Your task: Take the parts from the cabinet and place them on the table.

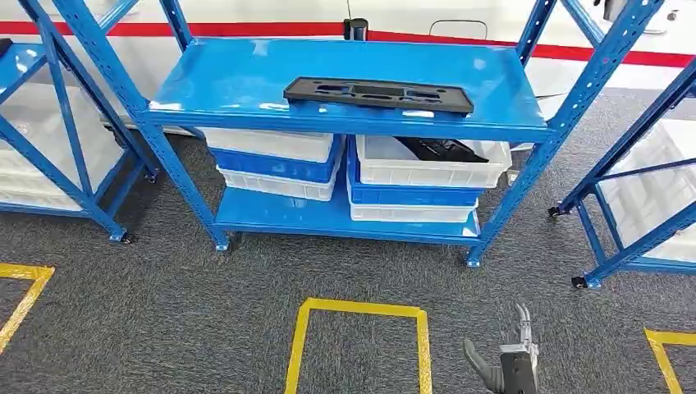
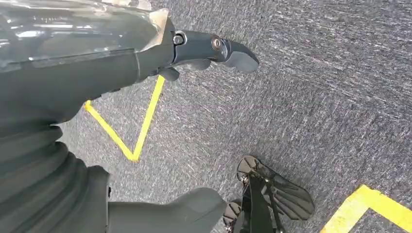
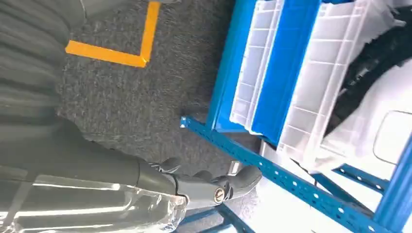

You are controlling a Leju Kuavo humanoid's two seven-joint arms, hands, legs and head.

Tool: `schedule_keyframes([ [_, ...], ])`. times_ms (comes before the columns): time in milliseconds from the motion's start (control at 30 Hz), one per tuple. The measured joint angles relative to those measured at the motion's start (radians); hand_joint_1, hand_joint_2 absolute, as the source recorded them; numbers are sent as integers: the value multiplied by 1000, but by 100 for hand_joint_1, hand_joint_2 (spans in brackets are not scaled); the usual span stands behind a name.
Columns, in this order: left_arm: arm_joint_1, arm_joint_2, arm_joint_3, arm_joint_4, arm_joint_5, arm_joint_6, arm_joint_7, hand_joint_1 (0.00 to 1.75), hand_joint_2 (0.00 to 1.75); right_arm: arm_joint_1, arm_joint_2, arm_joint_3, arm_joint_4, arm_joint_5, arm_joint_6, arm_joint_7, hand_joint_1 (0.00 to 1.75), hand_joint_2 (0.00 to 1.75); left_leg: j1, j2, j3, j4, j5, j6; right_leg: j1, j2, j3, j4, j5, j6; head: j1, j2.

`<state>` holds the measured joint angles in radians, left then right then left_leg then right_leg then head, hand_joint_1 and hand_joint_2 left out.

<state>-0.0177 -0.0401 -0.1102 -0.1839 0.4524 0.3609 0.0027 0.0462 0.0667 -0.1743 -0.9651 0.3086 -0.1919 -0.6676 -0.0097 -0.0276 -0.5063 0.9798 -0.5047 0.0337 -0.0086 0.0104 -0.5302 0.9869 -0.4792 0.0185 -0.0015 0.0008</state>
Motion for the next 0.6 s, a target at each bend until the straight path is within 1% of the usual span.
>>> schedule_keyframes([
  [100,0,0,-3,0,0,0,0,0,175,5,7,-13,-17,1,0,-2,0,175,0,0,0,0,0,0,0,0,0,0,0,0,0,0],
  [167,0,0,-7,0,-3,-6,0,0,175,11,11,-21,-33,-12,15,-14,0,175,0,0,1,0,0,0,0,0,0,0,0,0,0,0],
  [233,0,3,-14,0,-19,-27,0,0,175,37,28,-30,-96,-47,29,-18,0,175,0,-1,0,0,0,0,0,0,0,0,0,0,0,0],
  [300,0,8,-23,0,-32,-40,6,0,175,62,43,-36,-181,-110,83,-8,0,175,0,0,1,0,0,0,0,0,0,0,0,0,0,0],
  [333,0,11,-27,0,-34,-48,7,0,175,77,47,-36,-217,-133,120,8,0,175,0,0,1,0,0,0,0,0,0,0,0,0,0,0],
  [400,0,18,-37,1,-37,-58,8,0,175,112,45,-31,-274,-150,184,32,0,175,0,0,0,0,0,0,0,0,-1,0,0,0,0,0],
  [433,0,20,-37,2,-37,-66,9,0,175,126,40,-21,-294,-137,182,34,0,175,0,0,-1,0,0,0,0,0,-1,0,0,0,0,0],
  [467,0,23,-38,3,-34,-83,12,0,175,142,33,-6,-322,-100,151,29,0,175,0,0,-1,0,0,0,0,0,-1,0,0,0,-1,0],
  [500,0,24,-39,4,-31,-104,17,0,175,155,25,11,-346,-54,102,21,0,175,0,0,-2,0,0,0,0,0,0,0,0,0,0,0],
  [533,0,25,-40,4,-27,-140,25,0,175,163,11,39,-378,37,0,10,0,175,0,0,-2,0,0,0,0,0,-1,0,0,0,0,0],
  [567,0,25,-41,5,-23,-173,32,0,175,166,-6,75,-409,143,-121,-5,0,175,0,0,-2,0,0,0,0,1,-1,0,0,0,0,0],
  [600,0,25,-42,6,-23,-207,40,0,175,163,-27,129,-442,284,-277,-13,0,175,0,1,-2,0,0,0,0,2,0,0,0,0,-1,0],
])
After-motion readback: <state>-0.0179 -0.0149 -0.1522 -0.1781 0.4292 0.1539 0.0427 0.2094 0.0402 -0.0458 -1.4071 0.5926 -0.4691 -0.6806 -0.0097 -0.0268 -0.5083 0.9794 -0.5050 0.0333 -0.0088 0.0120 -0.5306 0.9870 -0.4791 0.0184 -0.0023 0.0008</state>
